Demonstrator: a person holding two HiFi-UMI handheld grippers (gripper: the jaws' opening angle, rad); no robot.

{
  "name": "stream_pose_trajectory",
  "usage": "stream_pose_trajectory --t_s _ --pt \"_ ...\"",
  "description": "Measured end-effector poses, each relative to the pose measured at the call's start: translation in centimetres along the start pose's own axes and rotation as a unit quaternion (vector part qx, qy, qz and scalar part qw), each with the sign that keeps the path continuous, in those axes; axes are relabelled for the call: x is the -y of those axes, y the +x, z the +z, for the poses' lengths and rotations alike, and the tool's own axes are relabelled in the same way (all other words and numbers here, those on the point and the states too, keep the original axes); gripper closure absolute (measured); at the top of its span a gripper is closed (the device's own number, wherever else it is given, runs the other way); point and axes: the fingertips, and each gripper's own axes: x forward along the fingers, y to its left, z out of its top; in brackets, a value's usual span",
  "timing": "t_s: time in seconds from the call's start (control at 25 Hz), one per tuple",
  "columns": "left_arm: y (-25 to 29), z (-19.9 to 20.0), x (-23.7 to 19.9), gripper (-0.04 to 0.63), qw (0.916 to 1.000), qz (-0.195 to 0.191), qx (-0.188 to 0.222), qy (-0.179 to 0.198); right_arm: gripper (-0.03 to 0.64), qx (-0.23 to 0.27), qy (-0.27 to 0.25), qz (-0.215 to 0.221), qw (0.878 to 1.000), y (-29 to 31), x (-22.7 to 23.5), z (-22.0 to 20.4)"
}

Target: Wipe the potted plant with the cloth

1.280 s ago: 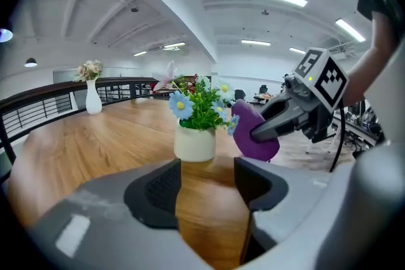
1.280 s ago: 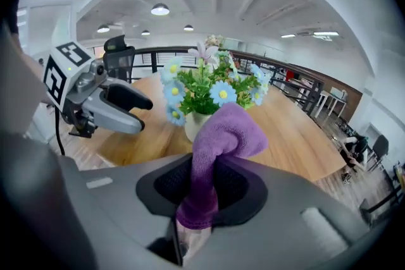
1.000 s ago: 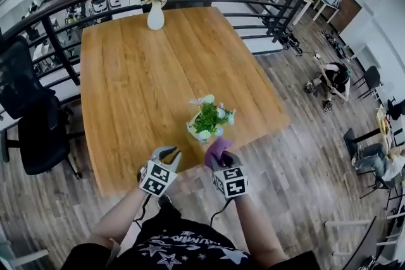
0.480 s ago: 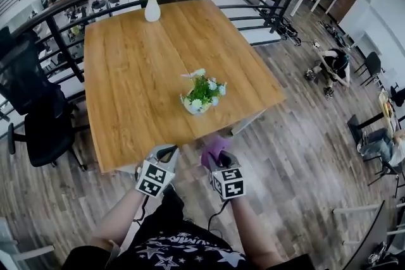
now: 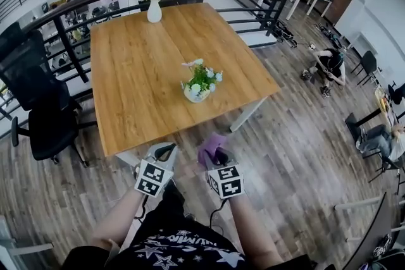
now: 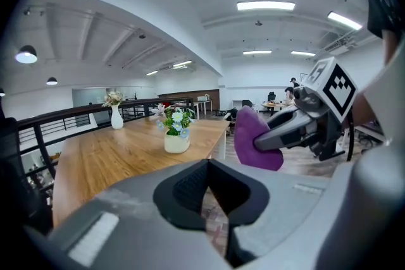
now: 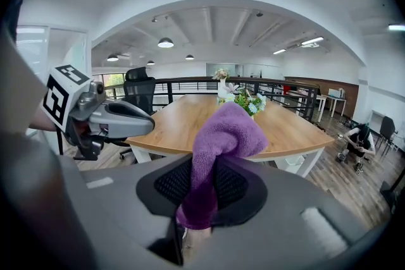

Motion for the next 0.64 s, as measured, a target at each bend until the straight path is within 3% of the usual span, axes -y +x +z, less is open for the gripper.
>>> stream_pose_trajectory --t_s 0.24,0.64 --pt "-2.9 0.3 1.8 0.594 0.9999 0.012 0.007 0.01 0.534 0.001 -0.015 0.005 1.0 -2.7 -1.9 -1.0" --pt "-6.8 -1.0 3.9 0.594 0.9993 0.035 0.01 -0.011 0.534 0.011 -0.022 0.009 1.0 -6.2 -4.1 -2.6"
